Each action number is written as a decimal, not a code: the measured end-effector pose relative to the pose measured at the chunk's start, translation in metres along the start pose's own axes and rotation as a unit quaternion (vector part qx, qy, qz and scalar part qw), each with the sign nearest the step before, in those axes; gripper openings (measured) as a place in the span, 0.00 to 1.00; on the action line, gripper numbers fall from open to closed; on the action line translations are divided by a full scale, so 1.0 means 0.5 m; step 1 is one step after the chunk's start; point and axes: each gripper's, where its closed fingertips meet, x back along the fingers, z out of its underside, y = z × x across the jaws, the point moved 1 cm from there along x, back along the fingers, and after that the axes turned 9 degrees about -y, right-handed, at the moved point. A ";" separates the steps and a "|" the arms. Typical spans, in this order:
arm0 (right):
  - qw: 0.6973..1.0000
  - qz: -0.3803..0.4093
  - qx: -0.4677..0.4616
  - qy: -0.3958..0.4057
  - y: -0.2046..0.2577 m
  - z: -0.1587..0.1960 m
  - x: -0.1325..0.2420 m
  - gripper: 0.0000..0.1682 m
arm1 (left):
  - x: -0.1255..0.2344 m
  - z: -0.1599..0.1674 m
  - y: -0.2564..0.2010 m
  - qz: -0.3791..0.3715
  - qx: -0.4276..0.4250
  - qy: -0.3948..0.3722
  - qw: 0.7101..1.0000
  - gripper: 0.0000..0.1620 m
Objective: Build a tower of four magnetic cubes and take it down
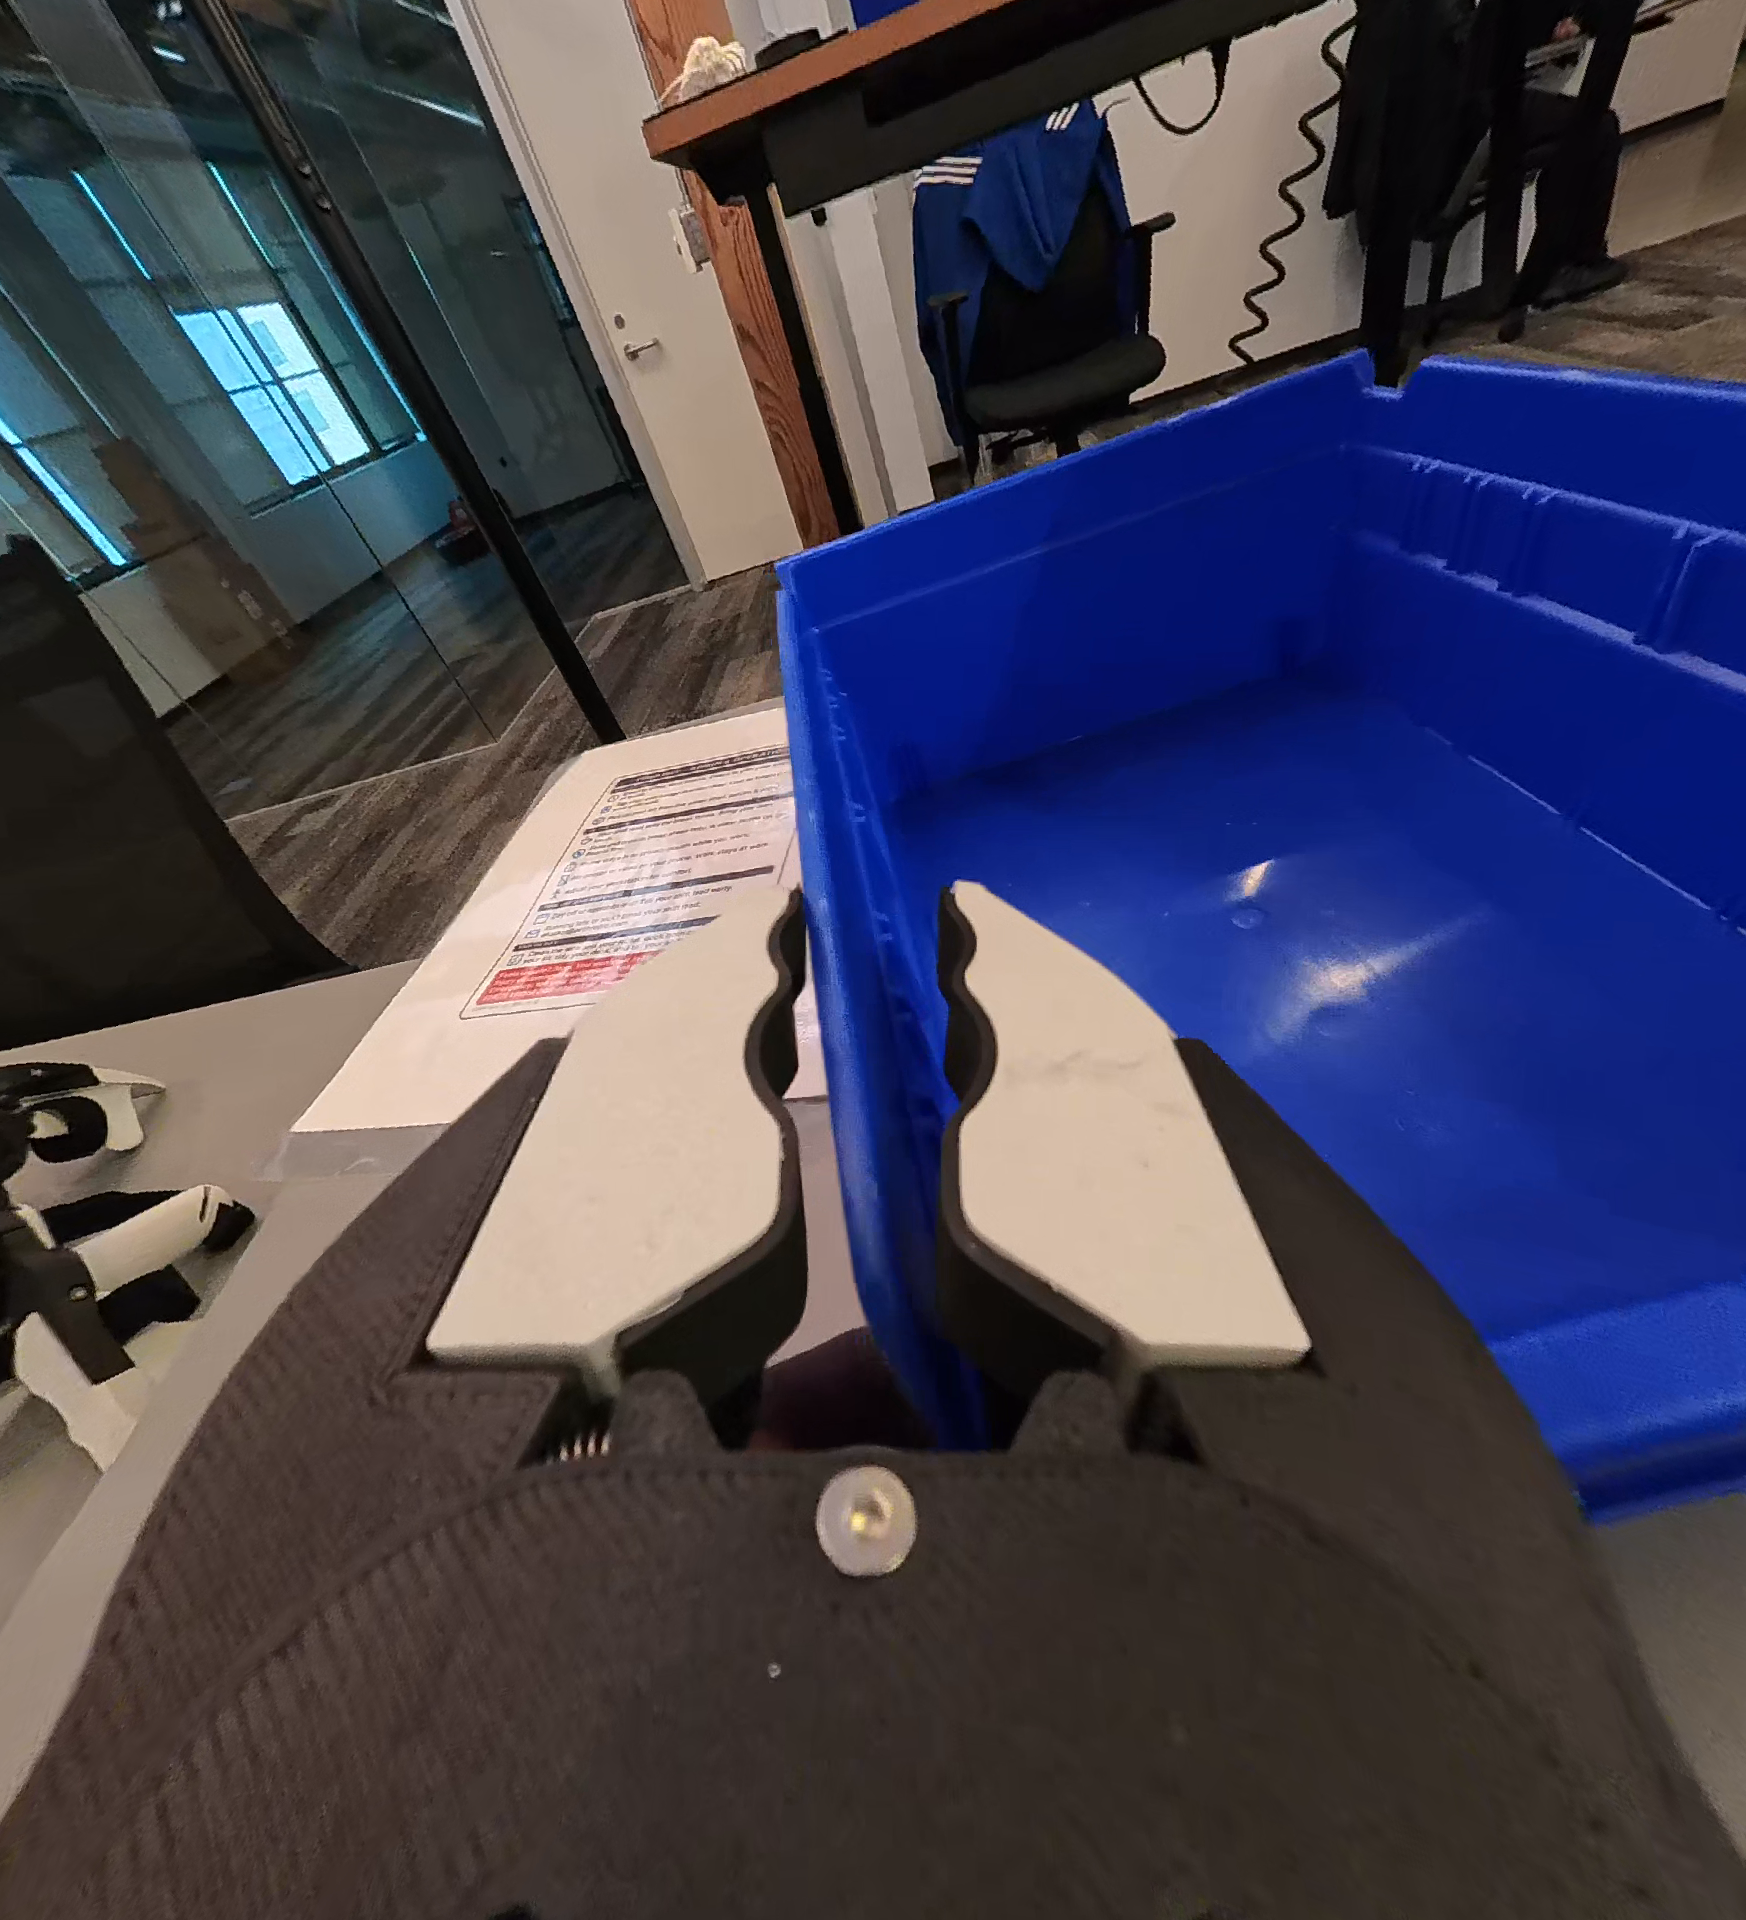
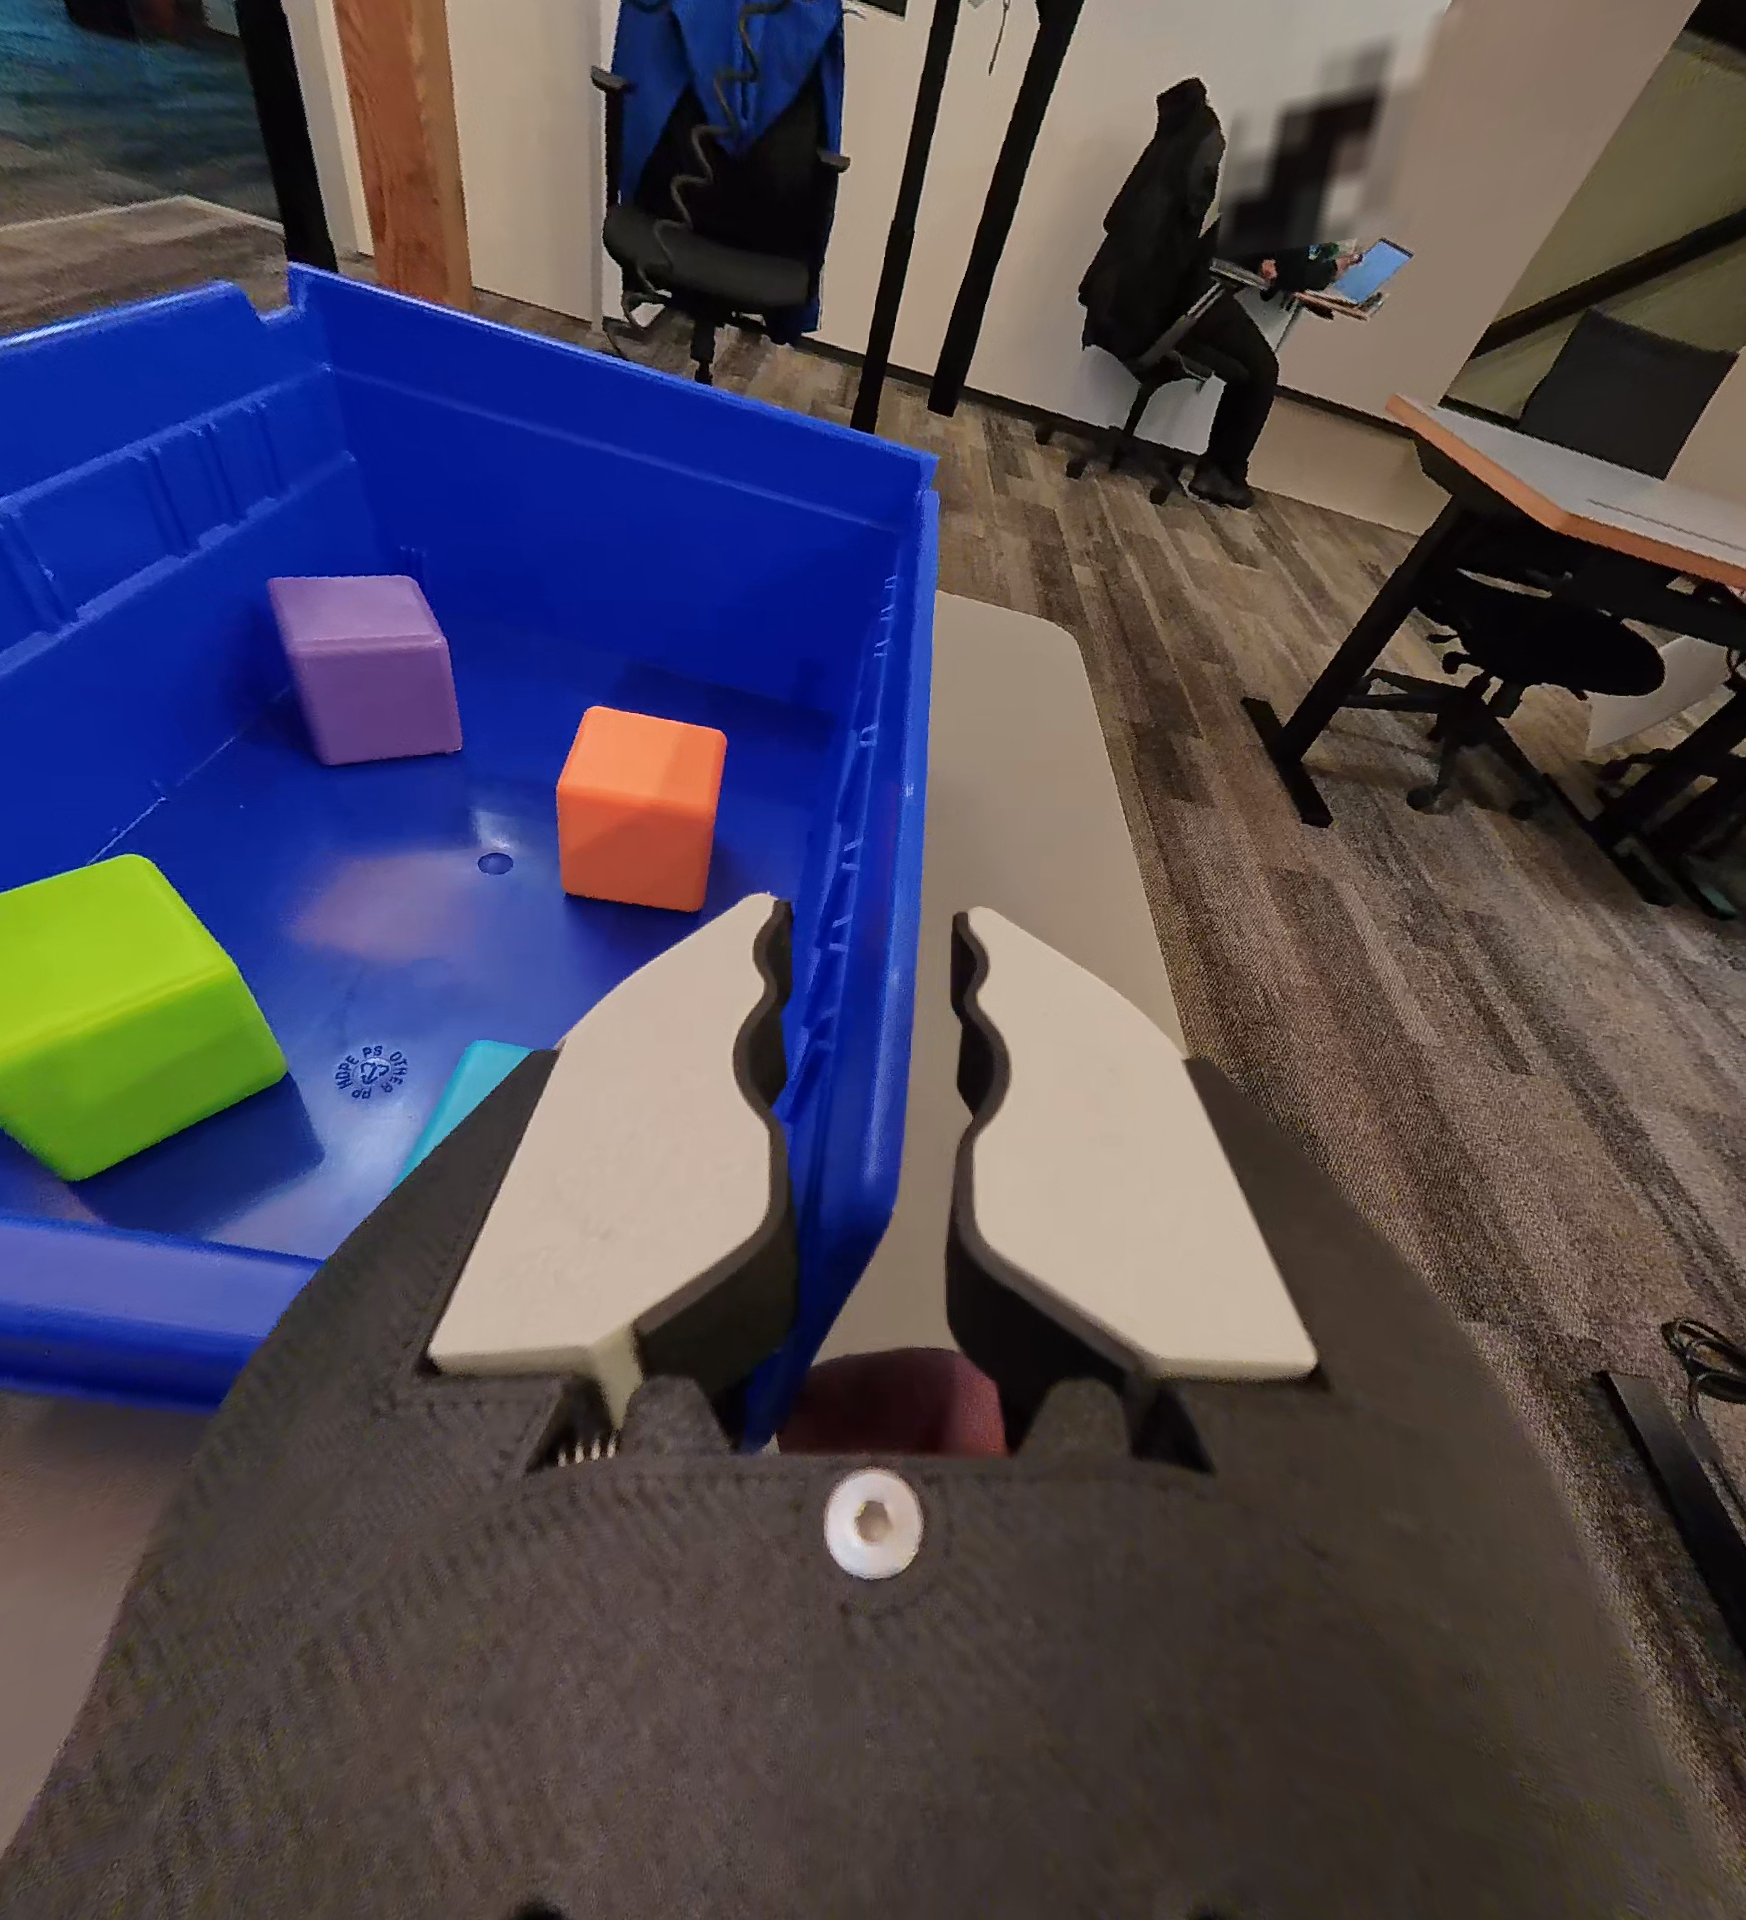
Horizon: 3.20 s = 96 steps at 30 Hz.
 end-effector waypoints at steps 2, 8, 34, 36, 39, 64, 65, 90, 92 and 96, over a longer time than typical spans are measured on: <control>1.000 -0.002 -0.001 0.000 0.000 0.000 0.000 0.18 | 0.004 -0.001 0.003 0.002 0.014 -0.002 1.000 0.14; 1.000 -0.008 -0.006 0.002 0.003 0.000 0.000 0.17 | 0.008 0.008 -0.003 0.012 0.012 0.018 1.000 0.16; 0.999 -0.019 -0.026 0.010 0.004 0.005 -0.002 0.09 | 0.014 0.025 0.019 -0.005 0.057 0.044 0.997 0.04; 0.999 -0.020 -0.027 0.010 0.004 0.006 -0.002 0.09 | 0.018 0.025 0.019 -0.003 0.058 0.045 0.997 0.04; 0.999 -0.022 -0.030 0.008 0.004 0.006 -0.003 0.09 | 0.023 0.025 0.020 0.002 0.061 0.044 0.997 0.04; 0.997 -0.048 -0.065 0.006 0.011 0.009 -0.006 0.06 | 0.076 0.025 0.014 0.014 0.071 0.044 0.996 0.04; 0.997 -0.049 -0.065 0.006 0.010 0.009 -0.006 0.05 | 0.079 0.025 0.014 0.014 0.073 0.044 0.996 0.04; 0.995 -0.065 -0.079 0.014 0.019 0.006 -0.002 0.18 | 0.103 0.025 0.011 0.016 0.074 0.044 0.996 0.04; 0.992 -0.073 -0.104 0.012 0.021 0.008 -0.003 0.16 | 0.103 0.025 0.011 0.016 0.074 0.044 0.996 0.04; 0.992 -0.064 -0.107 0.007 0.013 0.010 -0.004 0.07 | 0.103 0.025 0.010 0.016 0.074 0.044 0.996 0.04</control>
